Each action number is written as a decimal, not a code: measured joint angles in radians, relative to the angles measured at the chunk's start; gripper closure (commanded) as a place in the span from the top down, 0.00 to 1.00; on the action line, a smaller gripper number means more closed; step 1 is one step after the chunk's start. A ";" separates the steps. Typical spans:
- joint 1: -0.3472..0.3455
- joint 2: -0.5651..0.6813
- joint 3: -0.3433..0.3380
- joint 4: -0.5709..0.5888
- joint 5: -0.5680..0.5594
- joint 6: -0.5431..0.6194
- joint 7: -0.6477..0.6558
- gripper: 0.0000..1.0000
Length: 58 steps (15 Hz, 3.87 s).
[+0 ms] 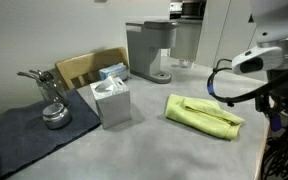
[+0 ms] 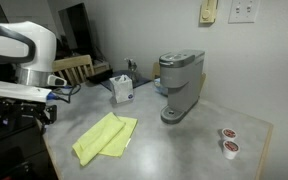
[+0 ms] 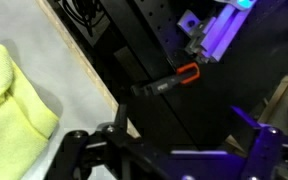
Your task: Fold the yellow towel from the left to the right
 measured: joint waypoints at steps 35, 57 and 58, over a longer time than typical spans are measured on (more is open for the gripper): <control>0.042 -0.048 -0.027 0.111 -0.051 -0.051 0.259 1.00; 0.042 -0.048 -0.027 0.111 -0.051 -0.051 0.259 1.00; 0.042 -0.048 -0.027 0.111 -0.051 -0.051 0.259 1.00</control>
